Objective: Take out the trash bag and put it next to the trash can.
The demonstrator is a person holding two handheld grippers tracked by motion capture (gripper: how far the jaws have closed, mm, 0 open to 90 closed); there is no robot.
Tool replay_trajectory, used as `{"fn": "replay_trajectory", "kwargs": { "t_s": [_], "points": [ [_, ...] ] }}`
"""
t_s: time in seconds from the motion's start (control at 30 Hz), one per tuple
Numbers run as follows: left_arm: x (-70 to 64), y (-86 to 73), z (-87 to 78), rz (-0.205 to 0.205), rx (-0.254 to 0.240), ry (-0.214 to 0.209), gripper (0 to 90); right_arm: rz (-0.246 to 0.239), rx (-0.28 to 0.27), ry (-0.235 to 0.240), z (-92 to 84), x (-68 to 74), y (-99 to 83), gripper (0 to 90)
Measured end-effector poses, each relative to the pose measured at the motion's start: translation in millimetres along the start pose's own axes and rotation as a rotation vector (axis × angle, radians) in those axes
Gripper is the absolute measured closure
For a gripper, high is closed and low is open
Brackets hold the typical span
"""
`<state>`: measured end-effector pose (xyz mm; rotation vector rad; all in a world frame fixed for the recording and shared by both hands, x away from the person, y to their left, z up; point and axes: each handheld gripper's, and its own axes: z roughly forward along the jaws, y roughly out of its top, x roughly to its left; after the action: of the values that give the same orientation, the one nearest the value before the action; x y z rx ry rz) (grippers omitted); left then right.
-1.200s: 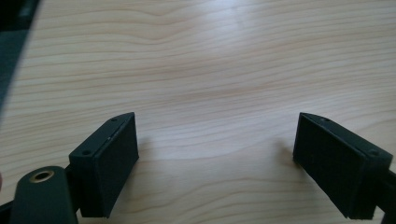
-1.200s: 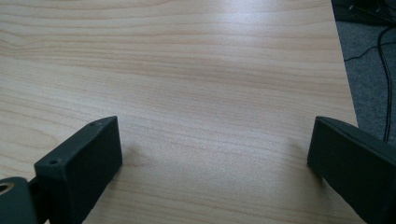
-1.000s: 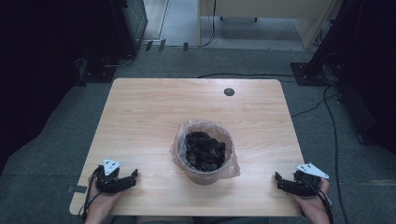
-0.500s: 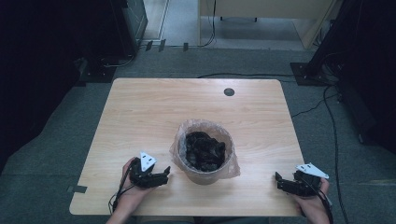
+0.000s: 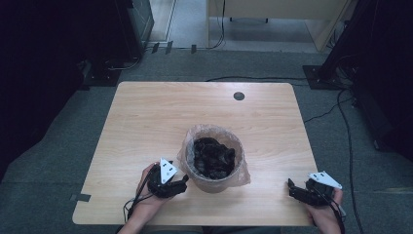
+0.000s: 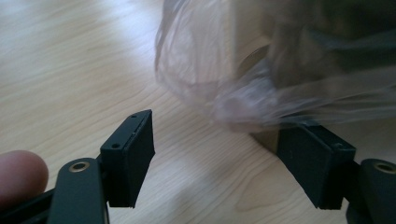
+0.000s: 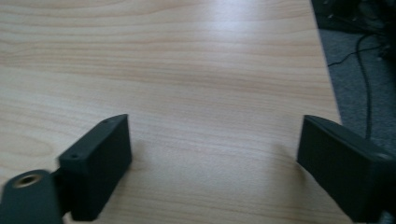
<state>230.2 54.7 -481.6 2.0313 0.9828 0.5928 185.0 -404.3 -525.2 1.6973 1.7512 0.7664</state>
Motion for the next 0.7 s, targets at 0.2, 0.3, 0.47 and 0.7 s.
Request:
{"fn": "replay_trajectory", "kwargs": {
  "t_s": [0.2, 0.3, 0.47, 0.7],
  "points": [
    [2.2, -1.2, 2.3, -0.020, -0.015, -0.039, 50.8, 0.007, -0.015, -0.014, -2.6, 2.9, 1.0, 15.0],
    [2.4, -1.6, 1.6, -0.018, -0.035, -0.042, 61.3, 0.009, -0.029, 0.023, -5.8, 12.4, 2.4, 16.5],
    [-0.6, -0.5, -1.2, 0.002, -0.064, -0.038, 74.2, -0.036, -0.048, 0.159, -15.1, 47.8, 7.0, 16.5],
    [-0.6, 1.5, -3.6, -0.024, -0.080, -0.040, 80.5, -0.072, -0.060, 0.325, -26.0, 103.7, 9.9, 16.5]
  ]
}}
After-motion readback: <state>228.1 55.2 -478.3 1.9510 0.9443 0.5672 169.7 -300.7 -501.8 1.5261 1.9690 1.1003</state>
